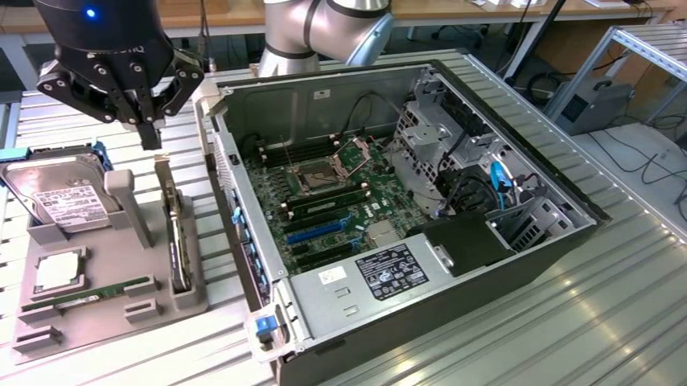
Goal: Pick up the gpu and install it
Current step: 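Reach for the gpu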
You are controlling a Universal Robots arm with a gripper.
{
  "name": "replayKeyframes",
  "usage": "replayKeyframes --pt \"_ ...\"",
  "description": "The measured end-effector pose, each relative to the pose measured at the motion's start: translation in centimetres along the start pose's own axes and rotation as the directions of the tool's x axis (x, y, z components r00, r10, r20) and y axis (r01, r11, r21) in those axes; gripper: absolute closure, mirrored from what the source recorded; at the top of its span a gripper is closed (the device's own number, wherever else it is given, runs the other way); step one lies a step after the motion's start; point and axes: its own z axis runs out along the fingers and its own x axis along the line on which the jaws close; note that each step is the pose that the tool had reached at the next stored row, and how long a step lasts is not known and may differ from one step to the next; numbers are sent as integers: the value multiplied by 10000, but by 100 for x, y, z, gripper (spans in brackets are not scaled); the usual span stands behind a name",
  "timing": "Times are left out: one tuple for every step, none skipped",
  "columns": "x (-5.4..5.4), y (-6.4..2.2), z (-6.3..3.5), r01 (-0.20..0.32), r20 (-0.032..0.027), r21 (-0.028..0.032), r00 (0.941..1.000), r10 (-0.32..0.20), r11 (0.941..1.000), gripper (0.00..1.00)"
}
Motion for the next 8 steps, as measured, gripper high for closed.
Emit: replayKeyframes --pt "-1 -18 -1 0 0 0 10000 0 10000 89" --pt "-1 -44 -2 0 0 0 10000 0 10000 89" --pt "-2 -63 -3 0 -1 1 10000 0 10000 89" --pt "-2 -84 -4 0 -1 0 10000 0 10000 89" --pt "-3 -103 -5 0 0 0 10000 0 10000 89" --pt "-3 -122 -6 -1 0 1 10000 1 10000 89" --pt "-4 -140 -6 -1 0 0 10000 1 10000 89" --pt "-5 -156 -7 -1 1 0 10000 1 10000 89"
